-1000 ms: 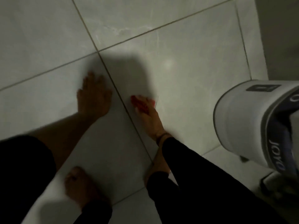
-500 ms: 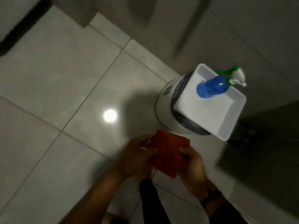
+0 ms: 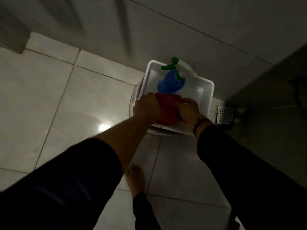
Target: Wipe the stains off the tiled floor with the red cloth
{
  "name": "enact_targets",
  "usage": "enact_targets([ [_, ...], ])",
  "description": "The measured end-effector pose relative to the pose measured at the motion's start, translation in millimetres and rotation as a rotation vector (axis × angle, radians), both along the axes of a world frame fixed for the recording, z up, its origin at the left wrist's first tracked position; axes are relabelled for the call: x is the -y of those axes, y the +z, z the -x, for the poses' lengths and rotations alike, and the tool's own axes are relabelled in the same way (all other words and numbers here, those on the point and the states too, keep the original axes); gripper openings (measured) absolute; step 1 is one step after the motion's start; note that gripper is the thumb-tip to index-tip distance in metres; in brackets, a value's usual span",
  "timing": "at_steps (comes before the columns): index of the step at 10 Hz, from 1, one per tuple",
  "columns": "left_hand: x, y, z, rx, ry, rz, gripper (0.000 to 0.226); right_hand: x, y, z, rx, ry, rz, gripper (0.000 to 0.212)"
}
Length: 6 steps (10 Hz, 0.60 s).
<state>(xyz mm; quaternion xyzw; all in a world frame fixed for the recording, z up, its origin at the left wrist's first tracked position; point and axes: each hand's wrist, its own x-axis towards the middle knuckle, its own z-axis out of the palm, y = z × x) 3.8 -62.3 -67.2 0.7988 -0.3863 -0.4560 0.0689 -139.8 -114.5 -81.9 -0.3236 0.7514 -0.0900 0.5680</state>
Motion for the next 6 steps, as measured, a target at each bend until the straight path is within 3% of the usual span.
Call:
enact_targets([
  [1,6.0,-22.2,6.2,0.135,-0.092,-0.04,0.042,5.4,-28.0,1.4,-0.21,0.257,-0.006,0.039],
  [3,3.1,-19.9,18.0,0.224,-0.127,0.062,0.056,0.2,-32.5,0.0,-0.415,0.246,0.124,0.086],
  [4,-3.4,-6.1,13.2,0.247,-0.181,0.093,0.063,-3.0,-22.8,-6.5,-0.428,0.24,0.159,0.088],
  [6,-78.1,68.5,-16.8,0.247,-0.127,0.248,0.062,-59.0,58.0,-35.6,-0.33,0.093,0.35,0.056],
])
